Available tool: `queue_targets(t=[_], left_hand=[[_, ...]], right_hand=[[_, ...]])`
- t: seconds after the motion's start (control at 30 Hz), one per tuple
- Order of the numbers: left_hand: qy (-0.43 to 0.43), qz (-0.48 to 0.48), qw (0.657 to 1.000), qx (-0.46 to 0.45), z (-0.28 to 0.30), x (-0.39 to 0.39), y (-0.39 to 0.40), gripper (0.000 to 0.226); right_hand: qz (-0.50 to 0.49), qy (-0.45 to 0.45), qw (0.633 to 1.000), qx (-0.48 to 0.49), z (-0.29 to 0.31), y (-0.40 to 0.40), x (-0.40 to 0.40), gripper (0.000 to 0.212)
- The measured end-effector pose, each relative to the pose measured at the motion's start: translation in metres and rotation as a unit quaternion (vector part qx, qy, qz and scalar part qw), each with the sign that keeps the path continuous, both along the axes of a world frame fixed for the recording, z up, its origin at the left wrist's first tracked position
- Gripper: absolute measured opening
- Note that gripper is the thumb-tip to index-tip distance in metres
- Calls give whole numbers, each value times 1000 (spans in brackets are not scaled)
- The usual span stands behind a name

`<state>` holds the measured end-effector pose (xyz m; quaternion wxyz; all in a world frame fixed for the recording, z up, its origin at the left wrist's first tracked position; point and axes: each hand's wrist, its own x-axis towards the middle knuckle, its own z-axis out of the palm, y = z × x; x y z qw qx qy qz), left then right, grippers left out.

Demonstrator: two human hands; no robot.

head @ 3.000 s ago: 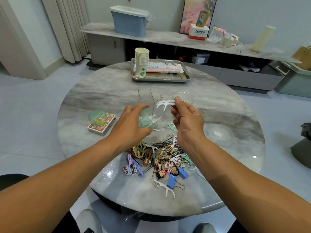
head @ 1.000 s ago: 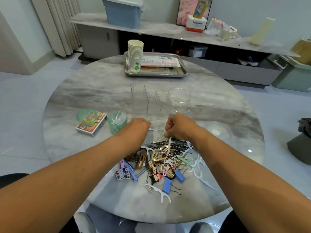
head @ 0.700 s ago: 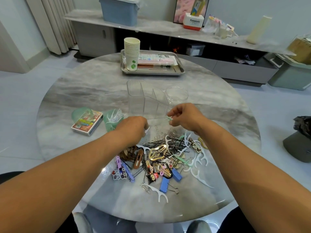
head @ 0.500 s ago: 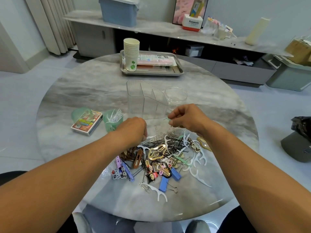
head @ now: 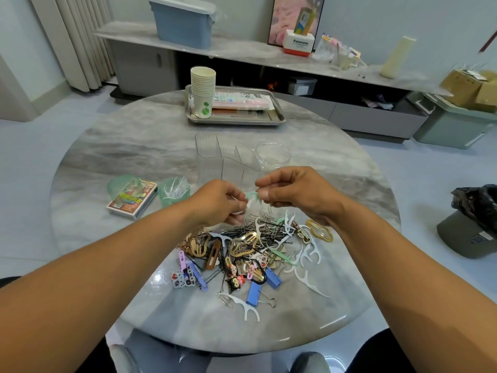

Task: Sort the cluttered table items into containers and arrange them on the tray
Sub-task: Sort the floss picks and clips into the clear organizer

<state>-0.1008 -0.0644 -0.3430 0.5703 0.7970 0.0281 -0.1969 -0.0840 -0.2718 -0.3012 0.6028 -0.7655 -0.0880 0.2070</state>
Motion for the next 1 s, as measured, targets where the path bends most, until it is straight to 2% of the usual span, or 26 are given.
queue_targets(t=[0.07, 0.13, 0.27, 0.37, 0.5, 0.73, 0.9, 1.0], left_hand=[[66, 7, 992, -105, 12, -1, -1, 25], [124, -2, 978, -168, 21, -3, 1, 32], [195, -37, 956, -215, 28, -6, 8, 36], [219, -20, 945, -243, 29, -3, 11, 37], [236, -41, 934, -264, 30, -1, 14, 37], [254, -86, 899, -347, 36, 1, 28, 16], [218, -61, 915, -333, 33, 0, 24, 34], [198, -57, 927, -315, 33, 0, 23, 29]], right_hand=[[5, -34, 999, -2, 1, 1, -1, 23], [18, -69, 997, -10, 1, 1, -2, 23], [30, -126, 992, -4, 0, 3, -6, 18], [20, -157, 987, 24, 0, 7, -8, 17], [21, -185, 982, 32, 0, 10, -11, 16], [47, -181, 981, 55, -3, 13, -14, 15], [40, -188, 980, 59, -6, 14, -11, 16], [27, -176, 981, 72, -7, 12, -8, 19]])
